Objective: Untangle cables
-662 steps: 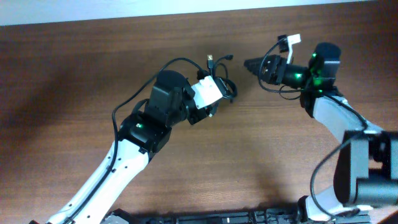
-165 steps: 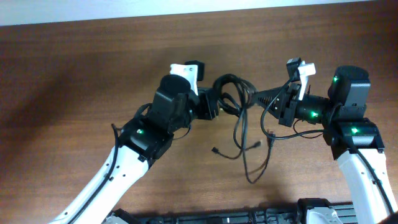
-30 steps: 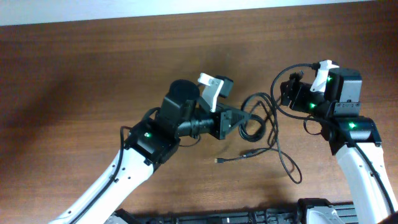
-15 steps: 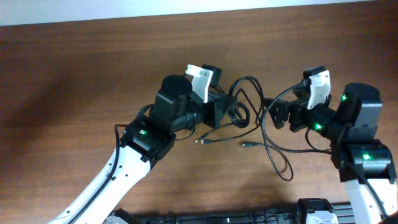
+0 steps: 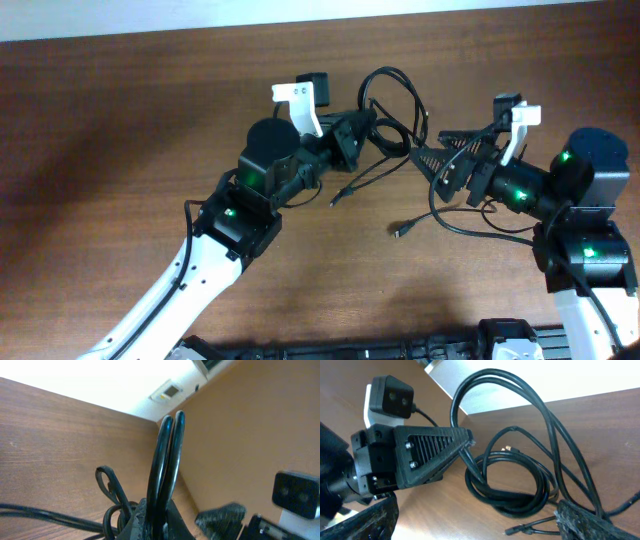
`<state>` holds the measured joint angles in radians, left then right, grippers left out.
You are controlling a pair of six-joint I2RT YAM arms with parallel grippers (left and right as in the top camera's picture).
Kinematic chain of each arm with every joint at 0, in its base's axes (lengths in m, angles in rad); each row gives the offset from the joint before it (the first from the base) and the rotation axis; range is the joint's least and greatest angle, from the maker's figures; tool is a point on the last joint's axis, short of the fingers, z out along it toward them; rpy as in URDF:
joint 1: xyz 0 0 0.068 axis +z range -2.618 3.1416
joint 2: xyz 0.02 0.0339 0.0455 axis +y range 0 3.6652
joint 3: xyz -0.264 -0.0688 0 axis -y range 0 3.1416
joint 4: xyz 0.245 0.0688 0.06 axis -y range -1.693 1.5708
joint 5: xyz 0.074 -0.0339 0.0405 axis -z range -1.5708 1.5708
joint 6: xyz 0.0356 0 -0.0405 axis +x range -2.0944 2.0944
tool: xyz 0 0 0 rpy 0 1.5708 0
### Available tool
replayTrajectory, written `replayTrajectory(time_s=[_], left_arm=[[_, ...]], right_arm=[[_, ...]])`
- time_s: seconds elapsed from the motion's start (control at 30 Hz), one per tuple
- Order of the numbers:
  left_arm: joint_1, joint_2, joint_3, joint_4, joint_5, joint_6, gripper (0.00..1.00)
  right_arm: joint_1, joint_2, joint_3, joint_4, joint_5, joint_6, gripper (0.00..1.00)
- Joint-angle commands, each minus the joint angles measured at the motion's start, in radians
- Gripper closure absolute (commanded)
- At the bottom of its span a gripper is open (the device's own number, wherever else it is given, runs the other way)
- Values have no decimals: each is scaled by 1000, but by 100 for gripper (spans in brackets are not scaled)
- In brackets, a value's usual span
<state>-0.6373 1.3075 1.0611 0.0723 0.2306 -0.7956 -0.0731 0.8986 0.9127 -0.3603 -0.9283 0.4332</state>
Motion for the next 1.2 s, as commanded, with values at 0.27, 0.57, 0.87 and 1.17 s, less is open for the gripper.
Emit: replayTrajectory(time_s=[0.27,0.57,0.87,1.17], left_arm=[[5,-4,8,77,-121,-372,100],[-84,-4,8,100,-150,-398,100],[-135,-4,8,81,-149,-397,100],[-134,-4,8,-13,-154,-396,85]], right_arm=[[-5,114,7,2,64,651,16],[-5,115,7,2,57,788,46],[-5,116,7,9,76,787,88],[-5,116,7,16,95,748,96]])
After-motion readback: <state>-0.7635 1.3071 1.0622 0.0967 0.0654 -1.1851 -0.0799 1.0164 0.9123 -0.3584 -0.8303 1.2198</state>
